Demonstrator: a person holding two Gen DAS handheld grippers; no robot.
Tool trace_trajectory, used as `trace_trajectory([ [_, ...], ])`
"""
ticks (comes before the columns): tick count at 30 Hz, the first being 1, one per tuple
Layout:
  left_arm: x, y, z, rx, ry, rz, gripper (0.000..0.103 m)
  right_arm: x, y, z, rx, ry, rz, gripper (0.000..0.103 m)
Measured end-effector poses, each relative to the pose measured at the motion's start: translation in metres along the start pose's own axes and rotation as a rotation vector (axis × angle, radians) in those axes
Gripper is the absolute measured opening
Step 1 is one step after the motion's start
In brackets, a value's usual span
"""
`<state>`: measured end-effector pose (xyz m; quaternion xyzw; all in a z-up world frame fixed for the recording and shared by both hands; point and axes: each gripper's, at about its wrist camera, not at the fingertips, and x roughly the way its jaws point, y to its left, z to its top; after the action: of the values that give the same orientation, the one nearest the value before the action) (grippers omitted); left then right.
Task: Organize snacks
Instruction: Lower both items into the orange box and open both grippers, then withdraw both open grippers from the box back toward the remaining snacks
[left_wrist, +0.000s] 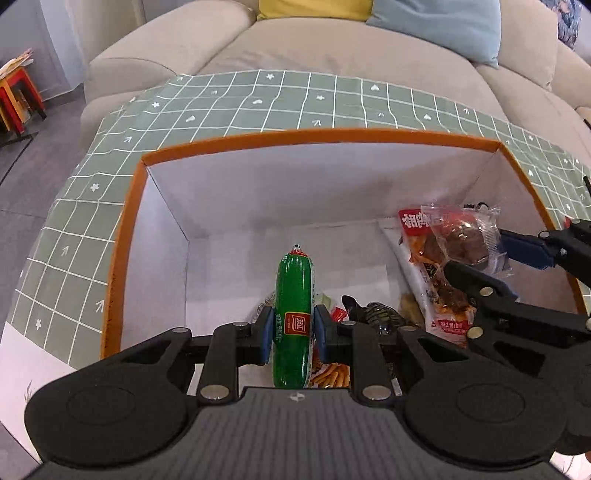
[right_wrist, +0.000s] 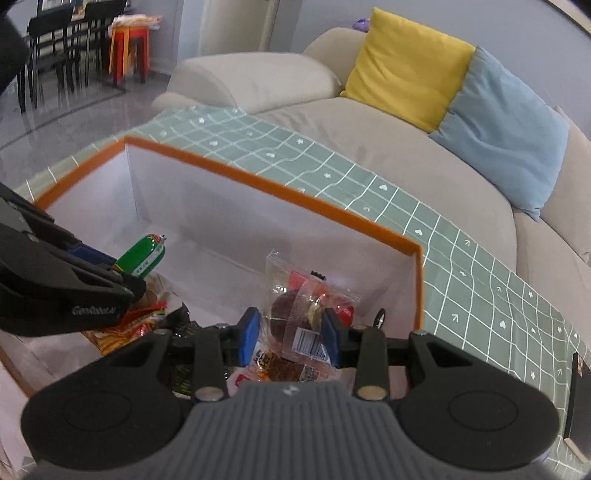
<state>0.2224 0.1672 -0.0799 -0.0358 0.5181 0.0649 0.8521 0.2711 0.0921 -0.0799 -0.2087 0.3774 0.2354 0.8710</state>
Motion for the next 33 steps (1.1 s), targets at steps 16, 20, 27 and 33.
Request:
trace_trajectory([
  [16, -0.018, -0.009, 0.005, 0.037, -0.108, 0.048, 0.05, -0.007, 0.0, -0.001, -0.02, -0.003, -0.005, 0.068],
  [20, -0.039, -0.013, -0.001, 0.041, -0.212, 0.04, 0.067, -0.03, 0.0, -0.005, -0.036, -0.077, 0.008, 0.076],
  [27, -0.078, -0.022, -0.02, 0.002, -0.406, 0.068, 0.077, -0.078, -0.008, -0.02, 0.014, -0.223, 0.009, 0.092],
  [33, -0.098, -0.03, -0.035, -0.032, -0.489, 0.055, 0.077, -0.109, -0.026, -0.043, 0.126, -0.282, 0.0, 0.099],
])
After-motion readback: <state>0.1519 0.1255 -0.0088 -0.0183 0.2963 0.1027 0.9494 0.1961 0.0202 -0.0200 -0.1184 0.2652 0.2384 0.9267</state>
